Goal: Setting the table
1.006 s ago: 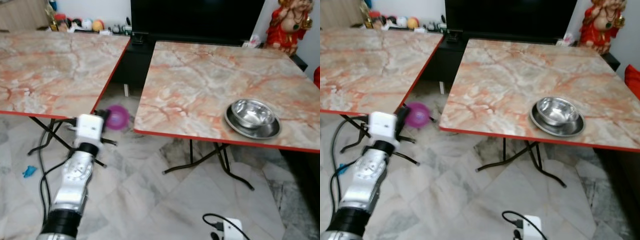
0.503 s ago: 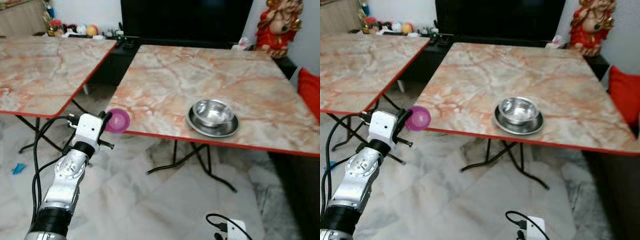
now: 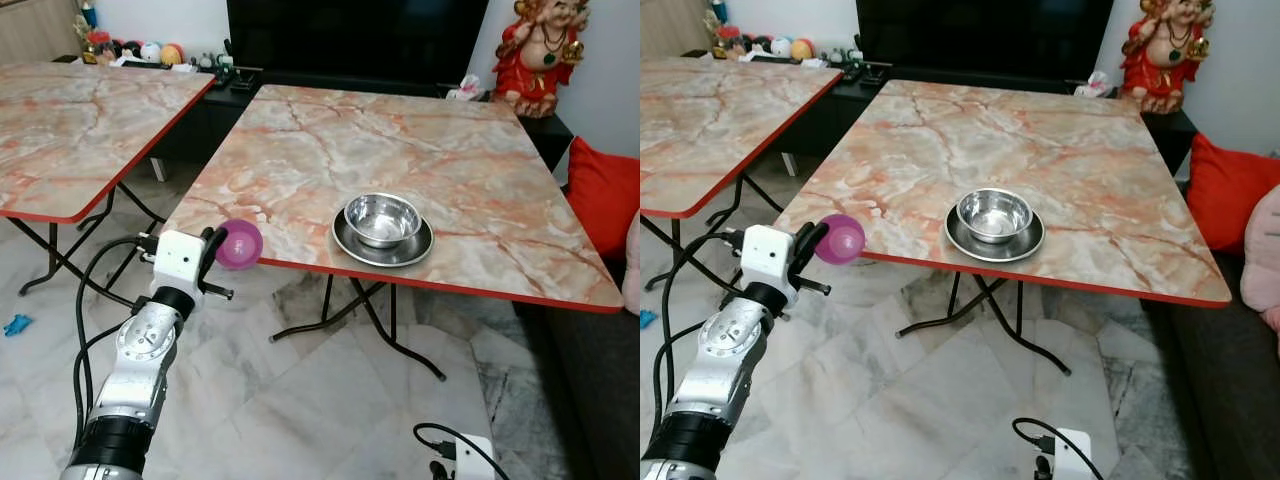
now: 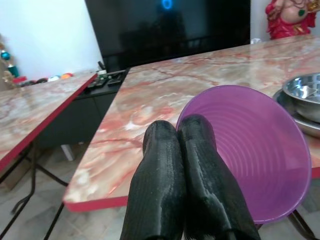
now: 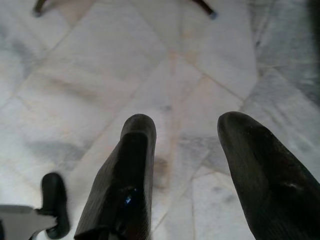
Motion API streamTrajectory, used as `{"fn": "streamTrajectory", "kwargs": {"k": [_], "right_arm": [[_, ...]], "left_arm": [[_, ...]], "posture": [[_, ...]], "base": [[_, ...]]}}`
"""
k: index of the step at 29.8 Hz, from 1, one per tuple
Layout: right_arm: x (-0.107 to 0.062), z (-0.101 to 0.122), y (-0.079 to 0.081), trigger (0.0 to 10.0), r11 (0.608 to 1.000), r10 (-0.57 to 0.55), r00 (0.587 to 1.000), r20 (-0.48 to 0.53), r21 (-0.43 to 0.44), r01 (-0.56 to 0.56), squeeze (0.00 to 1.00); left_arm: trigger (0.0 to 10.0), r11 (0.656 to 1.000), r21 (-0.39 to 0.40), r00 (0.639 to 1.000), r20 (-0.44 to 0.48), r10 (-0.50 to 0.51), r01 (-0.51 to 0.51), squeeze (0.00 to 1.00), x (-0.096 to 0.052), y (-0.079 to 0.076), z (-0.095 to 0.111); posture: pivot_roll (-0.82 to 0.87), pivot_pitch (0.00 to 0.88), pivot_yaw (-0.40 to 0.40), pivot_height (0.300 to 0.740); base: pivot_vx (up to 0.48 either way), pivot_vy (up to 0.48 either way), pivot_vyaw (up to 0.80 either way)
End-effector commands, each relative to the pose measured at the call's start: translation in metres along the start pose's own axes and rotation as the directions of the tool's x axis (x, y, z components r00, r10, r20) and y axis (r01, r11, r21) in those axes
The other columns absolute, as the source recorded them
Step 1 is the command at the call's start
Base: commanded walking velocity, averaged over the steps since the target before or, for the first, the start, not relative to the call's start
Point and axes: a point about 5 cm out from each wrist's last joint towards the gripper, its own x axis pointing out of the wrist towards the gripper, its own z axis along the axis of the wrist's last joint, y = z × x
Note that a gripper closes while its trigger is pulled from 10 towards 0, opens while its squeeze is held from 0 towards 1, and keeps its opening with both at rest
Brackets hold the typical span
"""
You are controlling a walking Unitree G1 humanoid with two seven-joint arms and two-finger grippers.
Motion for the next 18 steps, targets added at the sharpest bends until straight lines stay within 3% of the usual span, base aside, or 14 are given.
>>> {"fn": "streamTrajectory", "kwargs": {"k": [1,4,12,18], "right_arm": [[0.0000,0.0002,-0.0015,10.0,1.000,-0.004,1.000,0.001,0.009,0.004,0.00],[-0.0001,-0.0001,-0.0016,10.0,1.000,-0.005,1.000,0.000,0.011,0.005,0.00],[0.0000,-0.0003,-0.0018,10.0,1.000,0.000,1.000,-0.004,0.008,0.000,0.00],[0.0000,0.0002,-0.0025,10.0,1.000,-0.001,1.000,0.002,-0.001,0.001,0.00]], "left_arm": [[10.0,1.000,-0.028,1.000,0.019,-0.002,0.003,0.00,0.0025,-0.0002,0.0051],[10.0,0.999,-0.034,1.000,0.021,-0.003,0.003,0.00,0.0031,-0.0006,0.0055],[10.0,0.999,-0.036,1.000,0.025,-0.012,0.013,0.00,0.0056,-0.0040,0.0068],[10.0,0.999,-0.032,1.000,0.028,-0.007,0.008,0.00,0.0054,-0.0038,0.0075]], "posture": [[0.17,0.000,-0.054,0.740],[0.17,0.000,-0.053,0.740],[0.17,0.000,-0.056,0.740],[0.17,0.000,-0.058,0.740]], "base": [[0.000,0.000,0.00],[0.000,0.000,0.00],[0.000,0.000,-0.73],[0.000,0.000,0.00]]}}
